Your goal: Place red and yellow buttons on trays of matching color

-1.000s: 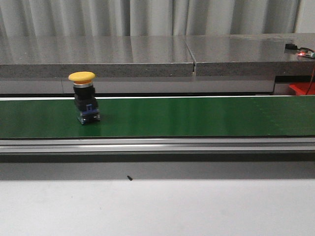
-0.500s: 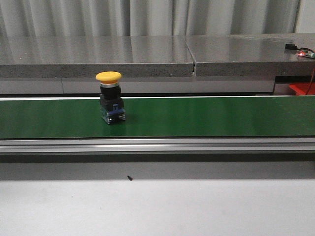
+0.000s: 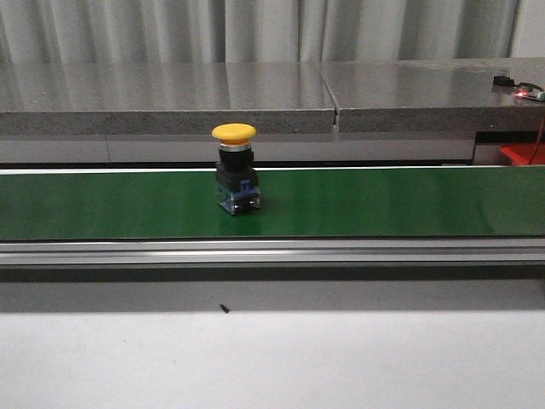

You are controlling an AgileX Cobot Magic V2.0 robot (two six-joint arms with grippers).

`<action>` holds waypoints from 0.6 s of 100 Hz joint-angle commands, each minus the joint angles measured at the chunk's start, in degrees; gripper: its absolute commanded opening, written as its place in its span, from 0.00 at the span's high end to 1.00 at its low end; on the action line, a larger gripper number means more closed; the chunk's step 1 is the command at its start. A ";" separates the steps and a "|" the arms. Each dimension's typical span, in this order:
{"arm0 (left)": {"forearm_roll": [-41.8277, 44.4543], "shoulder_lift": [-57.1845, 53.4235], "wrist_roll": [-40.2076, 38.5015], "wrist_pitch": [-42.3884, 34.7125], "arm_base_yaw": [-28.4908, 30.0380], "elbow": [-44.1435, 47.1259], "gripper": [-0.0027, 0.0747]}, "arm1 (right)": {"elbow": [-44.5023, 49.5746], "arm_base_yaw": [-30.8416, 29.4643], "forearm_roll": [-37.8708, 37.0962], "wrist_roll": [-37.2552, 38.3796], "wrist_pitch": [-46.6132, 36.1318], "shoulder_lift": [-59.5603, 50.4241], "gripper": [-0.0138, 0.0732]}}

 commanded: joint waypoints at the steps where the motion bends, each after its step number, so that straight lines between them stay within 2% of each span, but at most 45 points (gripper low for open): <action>1: -1.39 -3.82 0.09 -3.28 -1.08 -0.18 0.99 | -1.47 -0.34 -0.15 -0.40 -4.57 0.22 0.92; 25: -1.39 -12.74 -0.27 -4.37 -5.88 5.82 0.99 | -1.47 -0.34 -0.15 -0.40 -4.57 0.22 0.92; 60: -1.06 -27.38 -4.24 -7.20 -5.77 13.64 0.99 | -1.47 -0.34 -0.15 -0.40 -5.64 0.22 0.92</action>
